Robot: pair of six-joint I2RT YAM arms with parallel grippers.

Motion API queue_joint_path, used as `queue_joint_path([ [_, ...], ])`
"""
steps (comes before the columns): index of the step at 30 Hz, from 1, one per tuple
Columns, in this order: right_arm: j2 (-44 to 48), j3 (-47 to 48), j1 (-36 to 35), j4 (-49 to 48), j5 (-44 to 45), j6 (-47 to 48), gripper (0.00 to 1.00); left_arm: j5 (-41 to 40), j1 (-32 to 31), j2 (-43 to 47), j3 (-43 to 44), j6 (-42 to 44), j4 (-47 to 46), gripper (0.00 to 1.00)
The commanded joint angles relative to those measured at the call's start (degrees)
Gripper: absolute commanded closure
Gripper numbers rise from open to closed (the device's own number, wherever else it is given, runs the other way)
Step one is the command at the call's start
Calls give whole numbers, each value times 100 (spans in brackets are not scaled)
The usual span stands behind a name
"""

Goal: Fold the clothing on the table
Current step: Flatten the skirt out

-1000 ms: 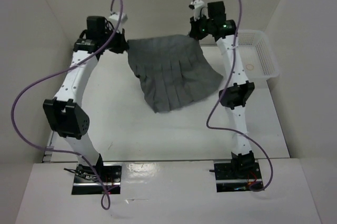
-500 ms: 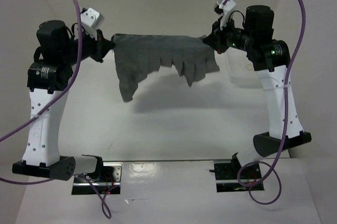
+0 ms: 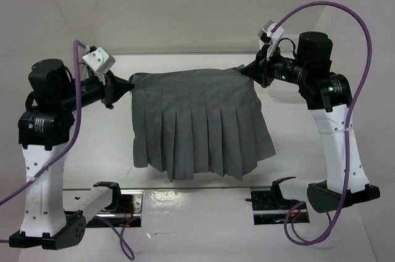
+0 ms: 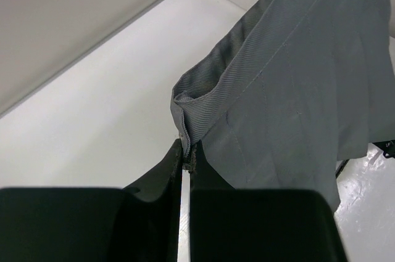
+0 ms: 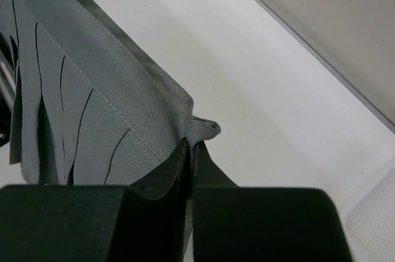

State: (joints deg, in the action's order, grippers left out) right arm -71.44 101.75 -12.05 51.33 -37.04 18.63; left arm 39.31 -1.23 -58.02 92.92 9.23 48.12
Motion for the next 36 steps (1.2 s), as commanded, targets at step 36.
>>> queue_joint_path([
  [36, 912, -701, 660, 674, -778, 853, 100, -204, 660, 1452, -1611, 474, 49, 100],
])
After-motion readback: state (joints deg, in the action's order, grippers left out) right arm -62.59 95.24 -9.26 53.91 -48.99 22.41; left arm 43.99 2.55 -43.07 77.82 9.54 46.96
